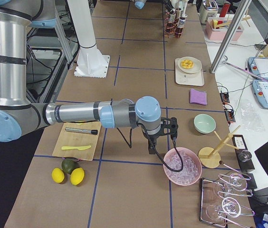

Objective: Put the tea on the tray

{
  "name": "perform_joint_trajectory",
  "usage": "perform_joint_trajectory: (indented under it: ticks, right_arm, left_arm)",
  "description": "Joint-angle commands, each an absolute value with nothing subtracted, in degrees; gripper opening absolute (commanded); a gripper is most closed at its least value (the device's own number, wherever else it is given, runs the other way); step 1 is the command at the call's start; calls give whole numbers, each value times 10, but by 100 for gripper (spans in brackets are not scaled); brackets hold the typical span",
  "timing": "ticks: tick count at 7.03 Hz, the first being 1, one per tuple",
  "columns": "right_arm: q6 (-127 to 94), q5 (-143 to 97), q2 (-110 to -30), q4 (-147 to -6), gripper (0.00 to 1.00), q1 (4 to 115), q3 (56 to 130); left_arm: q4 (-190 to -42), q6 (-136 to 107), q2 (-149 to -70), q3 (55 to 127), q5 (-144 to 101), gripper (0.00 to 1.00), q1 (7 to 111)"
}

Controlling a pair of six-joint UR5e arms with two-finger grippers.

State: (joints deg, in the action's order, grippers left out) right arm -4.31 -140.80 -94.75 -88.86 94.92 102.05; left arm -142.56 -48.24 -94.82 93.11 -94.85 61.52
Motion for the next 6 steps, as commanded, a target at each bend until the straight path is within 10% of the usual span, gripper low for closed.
perform_joint_trajectory:
  ticks: [1, 6]
  right_arm:
    - [-43, -1408, -947, -889, 100, 949, 1021]
    - [-43, -1408, -947, -888, 100, 949, 1021]
  left_arm:
    - [-1426, -483, -950, 928, -949, 70, 616]
    - [-1426, -483, -950, 923, -949, 65, 620]
